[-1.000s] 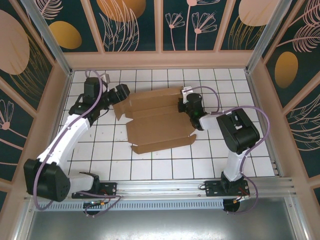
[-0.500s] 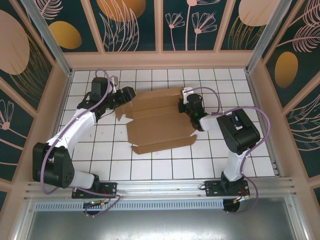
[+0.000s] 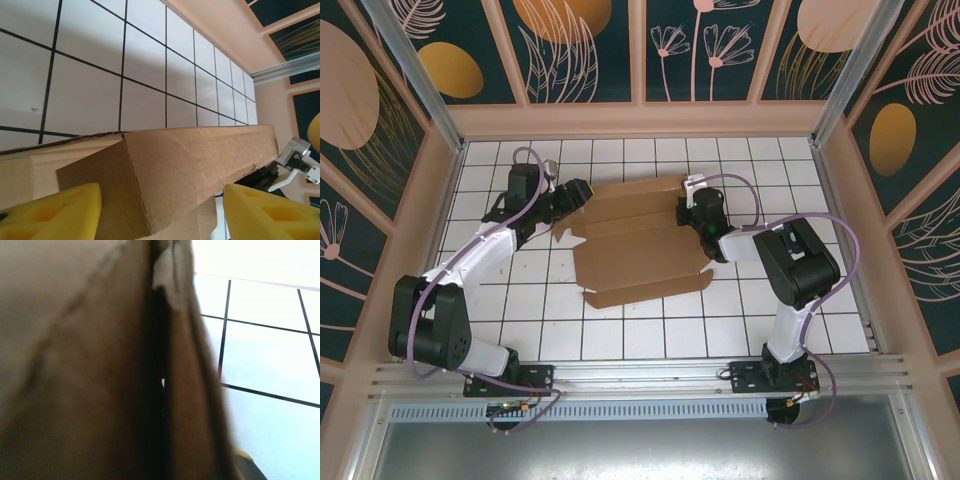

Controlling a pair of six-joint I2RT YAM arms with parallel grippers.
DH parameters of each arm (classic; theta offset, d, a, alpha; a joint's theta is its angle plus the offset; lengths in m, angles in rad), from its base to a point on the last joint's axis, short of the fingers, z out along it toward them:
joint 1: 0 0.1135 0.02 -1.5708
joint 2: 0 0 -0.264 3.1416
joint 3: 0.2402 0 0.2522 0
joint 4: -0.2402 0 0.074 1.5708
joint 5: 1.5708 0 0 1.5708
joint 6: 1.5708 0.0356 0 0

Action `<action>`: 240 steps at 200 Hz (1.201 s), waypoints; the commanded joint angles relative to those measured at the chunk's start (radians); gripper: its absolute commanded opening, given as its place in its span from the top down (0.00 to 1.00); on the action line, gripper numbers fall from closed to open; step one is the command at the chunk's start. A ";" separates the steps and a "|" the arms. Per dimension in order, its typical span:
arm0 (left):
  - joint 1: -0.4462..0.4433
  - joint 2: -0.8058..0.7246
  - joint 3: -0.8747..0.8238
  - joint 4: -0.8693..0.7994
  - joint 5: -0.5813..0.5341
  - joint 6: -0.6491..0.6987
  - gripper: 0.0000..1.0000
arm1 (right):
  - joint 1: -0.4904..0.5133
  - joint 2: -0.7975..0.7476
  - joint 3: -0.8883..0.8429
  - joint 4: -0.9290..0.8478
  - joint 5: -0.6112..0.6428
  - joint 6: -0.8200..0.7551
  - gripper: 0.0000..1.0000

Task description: Fold the paper box

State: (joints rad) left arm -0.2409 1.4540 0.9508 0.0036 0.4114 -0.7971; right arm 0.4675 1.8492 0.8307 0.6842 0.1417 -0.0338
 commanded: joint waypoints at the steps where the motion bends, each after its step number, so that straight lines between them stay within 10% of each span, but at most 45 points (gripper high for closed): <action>1: 0.005 0.011 -0.039 0.135 0.023 -0.062 0.37 | 0.009 0.016 -0.002 -0.069 0.017 0.035 1.00; 153: 0.005 0.113 -0.166 0.647 0.037 -0.321 0.90 | 0.007 -0.017 -0.035 -0.047 -0.037 0.136 1.00; 172: 0.005 0.112 -0.149 0.609 0.030 -0.296 0.89 | 0.005 -0.022 -0.023 -0.078 0.000 0.133 1.00; 204: 0.004 0.028 -0.085 0.339 -0.118 -0.128 0.60 | -0.010 -0.030 0.009 -0.158 0.064 0.135 1.00; 240: 0.004 -0.102 -0.121 0.214 -0.242 -0.009 0.66 | -0.038 -0.040 0.014 -0.178 0.057 0.145 1.00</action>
State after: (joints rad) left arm -0.2363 1.4399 0.8291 0.3279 0.2707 -0.9344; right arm 0.4561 1.8252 0.8383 0.6178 0.1669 0.0822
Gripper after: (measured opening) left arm 0.385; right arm 0.083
